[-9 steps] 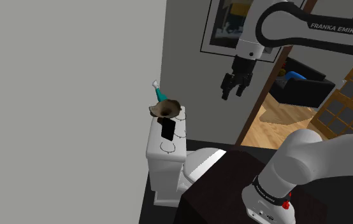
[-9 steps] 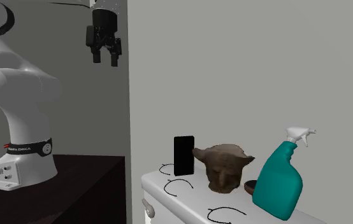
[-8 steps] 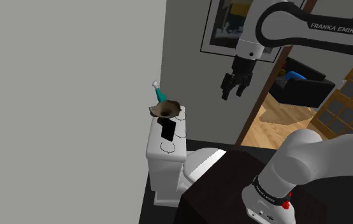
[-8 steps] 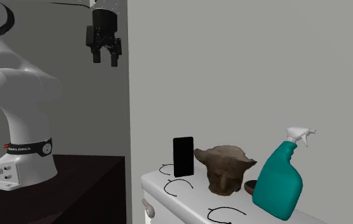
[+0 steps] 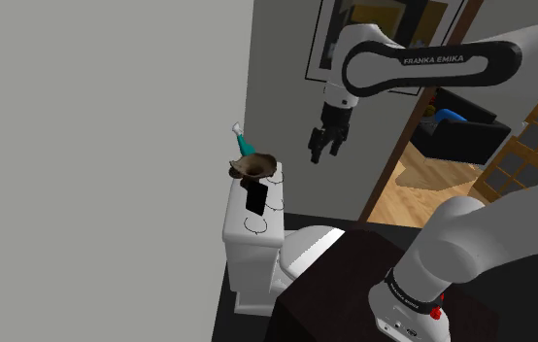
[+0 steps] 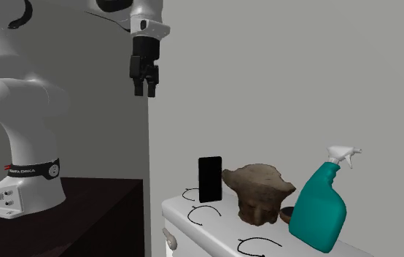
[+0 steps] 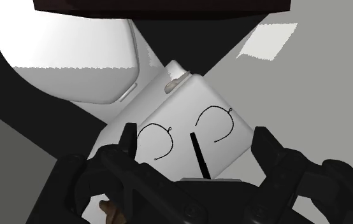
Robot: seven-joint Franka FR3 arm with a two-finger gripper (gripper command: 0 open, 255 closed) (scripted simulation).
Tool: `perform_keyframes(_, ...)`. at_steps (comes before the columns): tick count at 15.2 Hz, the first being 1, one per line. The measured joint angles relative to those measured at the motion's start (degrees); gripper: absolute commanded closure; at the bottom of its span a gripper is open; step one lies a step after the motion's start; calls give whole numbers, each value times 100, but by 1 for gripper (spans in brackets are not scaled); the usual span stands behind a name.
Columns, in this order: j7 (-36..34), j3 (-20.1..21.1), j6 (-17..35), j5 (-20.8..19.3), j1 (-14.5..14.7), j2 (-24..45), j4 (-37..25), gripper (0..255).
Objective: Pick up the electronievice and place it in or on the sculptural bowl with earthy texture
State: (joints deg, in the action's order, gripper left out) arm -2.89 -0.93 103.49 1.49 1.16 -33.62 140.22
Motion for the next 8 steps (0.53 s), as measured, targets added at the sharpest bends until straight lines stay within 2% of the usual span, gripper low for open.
perform_keyframes(8, 563, 29, 1158, -64, 217, 1727, -459, 0)
